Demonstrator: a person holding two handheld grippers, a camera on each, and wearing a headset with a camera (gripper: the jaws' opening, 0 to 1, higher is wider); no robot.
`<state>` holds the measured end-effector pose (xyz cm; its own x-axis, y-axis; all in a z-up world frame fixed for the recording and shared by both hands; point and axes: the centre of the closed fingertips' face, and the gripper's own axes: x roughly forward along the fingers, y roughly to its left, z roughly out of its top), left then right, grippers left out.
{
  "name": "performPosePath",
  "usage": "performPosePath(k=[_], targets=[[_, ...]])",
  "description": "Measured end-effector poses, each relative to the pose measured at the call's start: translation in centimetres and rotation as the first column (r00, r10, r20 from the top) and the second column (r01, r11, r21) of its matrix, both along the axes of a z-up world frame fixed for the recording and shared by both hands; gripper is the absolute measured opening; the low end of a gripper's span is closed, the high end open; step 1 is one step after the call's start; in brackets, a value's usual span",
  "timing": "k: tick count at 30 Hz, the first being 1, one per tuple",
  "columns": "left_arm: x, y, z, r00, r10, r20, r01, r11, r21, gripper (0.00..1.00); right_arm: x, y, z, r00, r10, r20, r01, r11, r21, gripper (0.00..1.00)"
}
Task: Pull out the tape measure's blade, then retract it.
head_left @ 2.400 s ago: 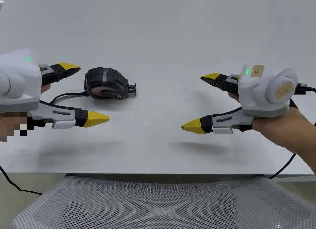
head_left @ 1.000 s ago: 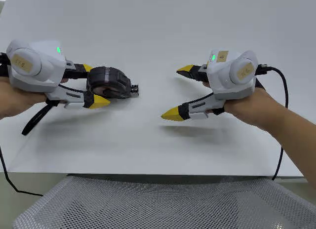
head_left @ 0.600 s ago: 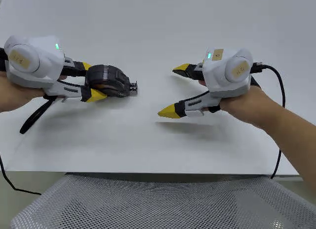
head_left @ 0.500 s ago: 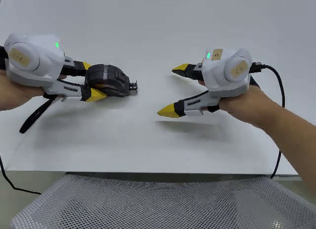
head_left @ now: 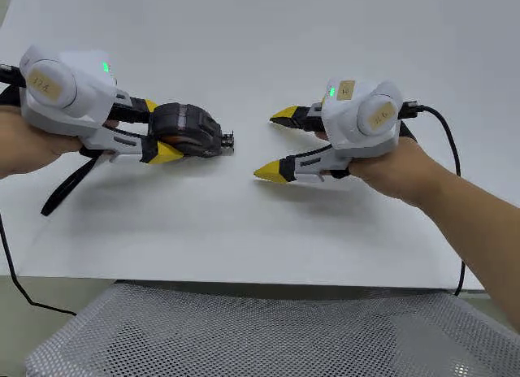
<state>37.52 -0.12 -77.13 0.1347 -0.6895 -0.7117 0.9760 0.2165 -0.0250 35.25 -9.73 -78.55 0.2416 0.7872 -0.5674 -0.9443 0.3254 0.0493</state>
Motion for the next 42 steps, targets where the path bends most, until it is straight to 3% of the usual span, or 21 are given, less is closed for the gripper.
performPosePath(k=[20,38,42], targets=[[-0.1,0.1,0.0,1.0,0.0,-0.003,0.0,1.0,0.0,0.27,0.9,3.2,0.0,0.996,0.077,0.045,-0.078,0.997,0.023,0.24],[0.1,0.1,-0.1,1.0,-0.005,-0.001,0.005,1.0,0.0,0.27,1.1,4.8,0.0,0.985,0.141,0.097,-0.143,0.99,0.016,0.12],[0.1,0.1,-0.1,1.0,-0.006,0.002,0.006,1.0,-0.002,0.27,1.0,4.8,-0.1,0.986,0.142,0.09,-0.145,0.989,0.025,0.11]])
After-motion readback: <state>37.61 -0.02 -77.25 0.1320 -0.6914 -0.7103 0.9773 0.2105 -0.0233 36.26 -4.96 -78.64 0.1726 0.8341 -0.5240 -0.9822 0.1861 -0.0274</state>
